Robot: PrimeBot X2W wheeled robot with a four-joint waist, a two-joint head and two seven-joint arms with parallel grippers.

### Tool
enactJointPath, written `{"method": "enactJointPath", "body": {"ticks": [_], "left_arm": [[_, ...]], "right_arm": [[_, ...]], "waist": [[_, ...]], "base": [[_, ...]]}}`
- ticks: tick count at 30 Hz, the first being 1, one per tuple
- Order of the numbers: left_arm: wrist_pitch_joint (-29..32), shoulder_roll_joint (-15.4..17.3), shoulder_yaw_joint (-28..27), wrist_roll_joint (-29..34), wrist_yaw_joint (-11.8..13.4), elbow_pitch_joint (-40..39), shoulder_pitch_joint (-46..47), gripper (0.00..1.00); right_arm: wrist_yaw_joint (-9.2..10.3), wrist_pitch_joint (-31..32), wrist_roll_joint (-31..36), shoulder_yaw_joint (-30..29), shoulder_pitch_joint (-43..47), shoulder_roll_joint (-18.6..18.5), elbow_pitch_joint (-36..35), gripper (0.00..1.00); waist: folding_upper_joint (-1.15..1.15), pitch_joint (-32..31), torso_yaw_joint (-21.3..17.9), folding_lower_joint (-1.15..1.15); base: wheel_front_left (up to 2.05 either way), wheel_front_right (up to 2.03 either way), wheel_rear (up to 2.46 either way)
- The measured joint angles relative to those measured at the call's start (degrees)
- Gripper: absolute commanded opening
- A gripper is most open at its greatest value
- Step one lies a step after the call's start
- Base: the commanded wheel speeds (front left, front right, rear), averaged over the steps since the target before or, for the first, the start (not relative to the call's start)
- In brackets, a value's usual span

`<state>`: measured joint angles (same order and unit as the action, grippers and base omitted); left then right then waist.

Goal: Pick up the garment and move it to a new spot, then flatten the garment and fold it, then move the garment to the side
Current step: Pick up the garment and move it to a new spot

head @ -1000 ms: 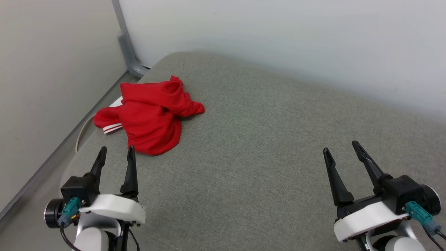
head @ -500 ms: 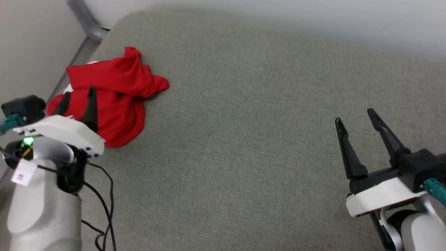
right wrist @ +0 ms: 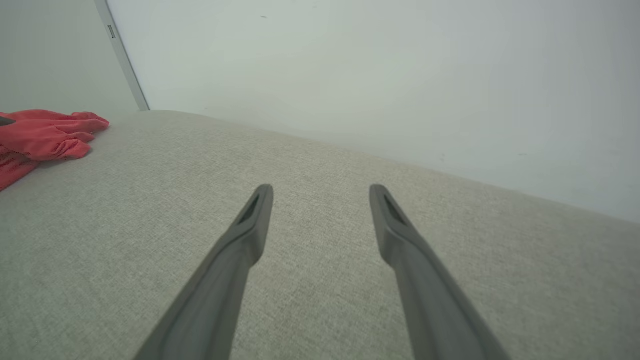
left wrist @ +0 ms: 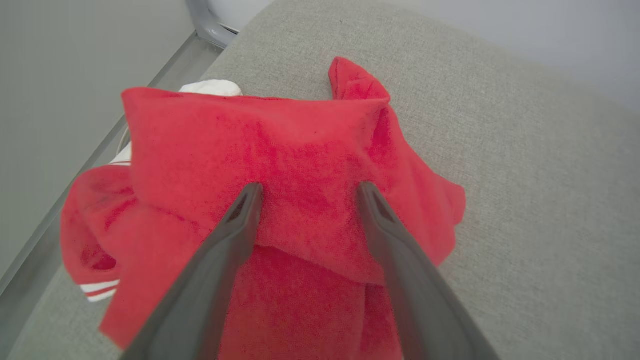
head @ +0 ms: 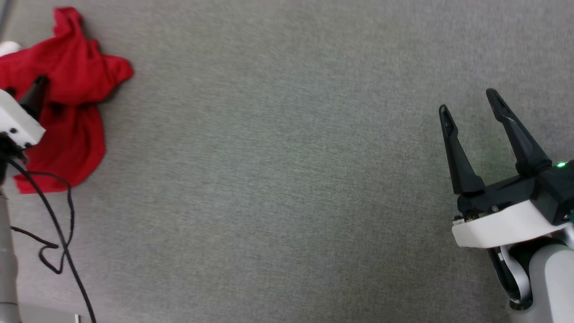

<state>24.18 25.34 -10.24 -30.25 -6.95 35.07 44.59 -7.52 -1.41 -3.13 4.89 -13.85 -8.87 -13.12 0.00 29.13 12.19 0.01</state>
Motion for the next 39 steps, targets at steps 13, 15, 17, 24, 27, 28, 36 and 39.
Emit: {"method": "enactJointPath", "body": {"ticks": [13,15,17,24,27,28,36,39], "left_arm": [[19.7,4.5,-0.9,-4.3,3.9,4.6,4.4,0.62],[20.6,4.5,-0.9,-4.4,4.4,3.5,4.1,0.00],[19.9,4.4,-1.0,-4.3,4.5,2.3,2.8,0.00],[9.9,3.1,-1.4,-2.3,5.0,-0.2,-1.8,0.00],[2.6,2.3,-1.7,-1.3,4.8,-0.7,-3.1,0.00],[0.2,2.1,-1.6,-0.6,4.5,-1.1,-3.5,0.00],[-17.4,-1.2,-0.9,4.2,6.6,-5.3,-9.2,0.00],[-21.4,-3.3,0.2,5.7,7.4,-7.7,-12.1,0.00]], "right_arm": [[0.00,0.2,0.0,1.4,-2.6,0.1,-2.1,1.00],[0.00,0.0,0.0,1.6,-2.7,0.2,-1.9,1.00],[0.00,-0.2,0.0,1.7,-2.9,0.4,-1.5,1.00],[0.00,-2.1,-0.5,1.2,-2.5,1.9,1.0,1.00],[0.00,-2.9,-1.0,0.7,-1.9,2.6,2.4,1.00],[0.00,-3.2,-1.0,0.4,-1.3,2.9,2.7,1.00],[0.00,-4.6,-1.7,-1.6,2.3,4.8,5.1,1.00],[0.00,-4.6,-2.0,-2.5,4.1,5.3,5.8,1.00]], "waist": [[0.01,8.8,-3.8,-0.01],[0.00,8.8,-4.0,-0.01],[0.00,8.4,-4.1,-0.01],[0.00,4.7,-4.8,0.00],[0.00,2.1,-5.1,0.00],[0.00,1.1,-5.2,0.00],[0.00,-7.8,-6.2,-0.01],[0.00,-11.1,-6.7,-0.01]], "base": [[0.00,0.00,0.00],[0.00,0.00,0.00],[0.00,0.00,0.00],[0.00,0.00,0.00],[0.00,0.00,0.00],[0.00,0.00,0.00],[0.00,0.00,0.00],[0.00,0.00,0.00]]}}
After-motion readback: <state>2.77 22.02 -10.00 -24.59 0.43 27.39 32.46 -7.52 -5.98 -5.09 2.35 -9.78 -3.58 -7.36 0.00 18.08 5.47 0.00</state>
